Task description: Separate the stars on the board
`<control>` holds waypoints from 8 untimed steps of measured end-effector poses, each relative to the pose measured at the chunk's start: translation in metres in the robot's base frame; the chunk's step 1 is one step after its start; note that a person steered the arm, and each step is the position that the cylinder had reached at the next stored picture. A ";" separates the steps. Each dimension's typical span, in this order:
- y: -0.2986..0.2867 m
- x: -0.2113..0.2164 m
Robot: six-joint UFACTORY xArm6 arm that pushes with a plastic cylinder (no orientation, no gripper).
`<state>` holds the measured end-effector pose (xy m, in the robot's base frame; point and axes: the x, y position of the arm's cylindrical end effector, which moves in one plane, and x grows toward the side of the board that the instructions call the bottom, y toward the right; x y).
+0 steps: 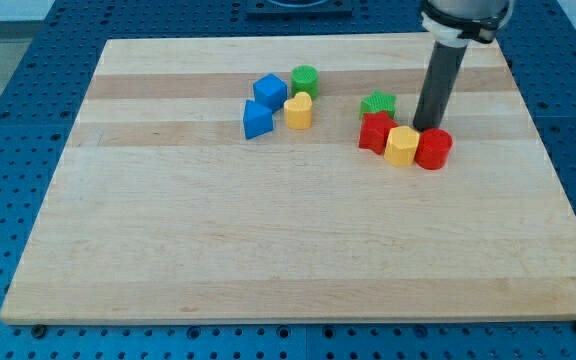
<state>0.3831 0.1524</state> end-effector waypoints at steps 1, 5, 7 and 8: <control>-0.016 0.000; -0.046 -0.012; -0.053 -0.026; -0.058 -0.026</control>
<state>0.3567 0.0944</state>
